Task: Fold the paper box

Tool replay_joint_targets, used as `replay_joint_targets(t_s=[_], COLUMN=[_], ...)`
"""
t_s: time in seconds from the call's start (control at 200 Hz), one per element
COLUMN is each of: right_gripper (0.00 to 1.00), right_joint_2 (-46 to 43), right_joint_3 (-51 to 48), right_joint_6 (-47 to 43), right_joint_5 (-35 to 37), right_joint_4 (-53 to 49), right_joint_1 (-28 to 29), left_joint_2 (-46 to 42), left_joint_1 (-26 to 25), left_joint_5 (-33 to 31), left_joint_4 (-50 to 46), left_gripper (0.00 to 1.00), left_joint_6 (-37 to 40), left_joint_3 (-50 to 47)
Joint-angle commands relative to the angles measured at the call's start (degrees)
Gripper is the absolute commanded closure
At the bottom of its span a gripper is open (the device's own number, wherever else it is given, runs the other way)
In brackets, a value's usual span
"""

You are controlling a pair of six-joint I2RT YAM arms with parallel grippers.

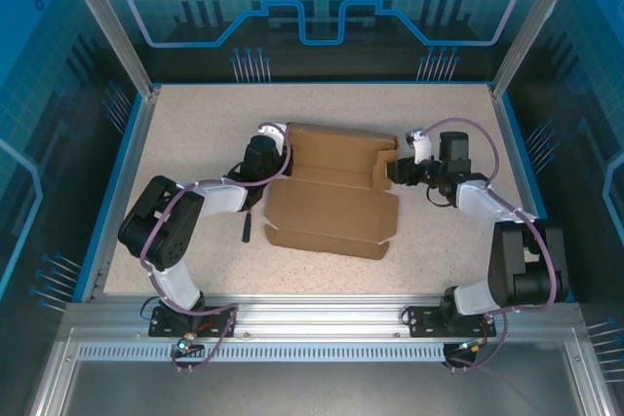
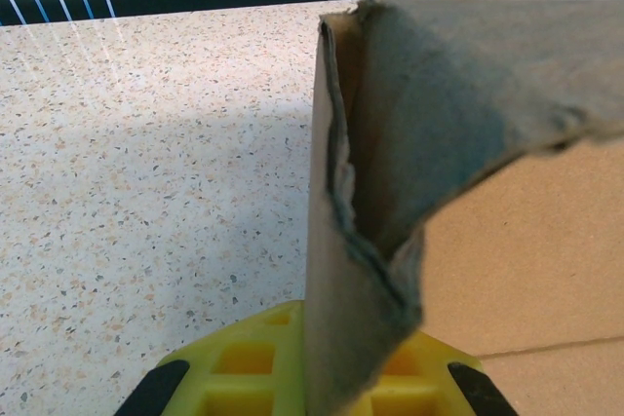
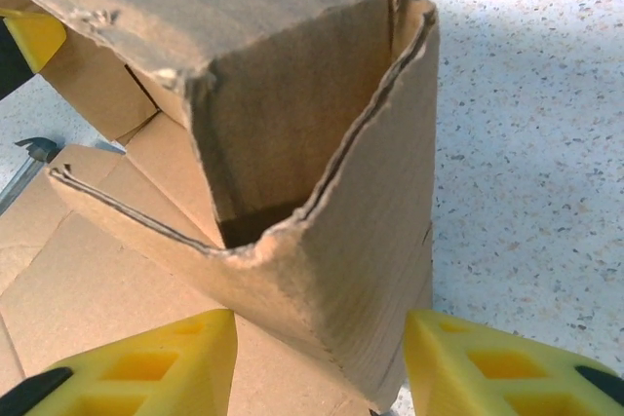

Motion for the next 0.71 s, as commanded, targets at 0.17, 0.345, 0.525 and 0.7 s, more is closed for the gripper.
replay_joint_targets(t_s=[0.17, 0.345, 0.525, 0.7], right_gripper=[0.54, 0.55, 0.57, 0.57], right_joint_2=[0.9, 1.5, 2.7, 3.9], right_joint_3=[1.7, 2.0, 3.6, 5.2], right_joint_6=[-1.4, -2.4, -3.5, -4.6], right_joint_5=[2.3, 2.7, 4.0, 8.2], right_joint_4=[2.7, 3.2, 3.2, 2.7], right_joint_1=[1.6, 2.2, 3.4, 5.4], left_joint_2=[-2.1, -2.2, -2.1, -2.2], left_joint_1=[0.2, 0.2, 0.2, 0.2], left_joint_5=[1.3, 1.3, 1.5, 1.5], left_joint_4=[1.0, 0.9, 0.8, 0.7], left_gripper=[1.0, 1.0, 1.0, 1.0], left_joint_6=[-1.4, -1.4, -1.4, -1.4], left_joint_3=[-0.8, -0.8, -0.7, -0.7])
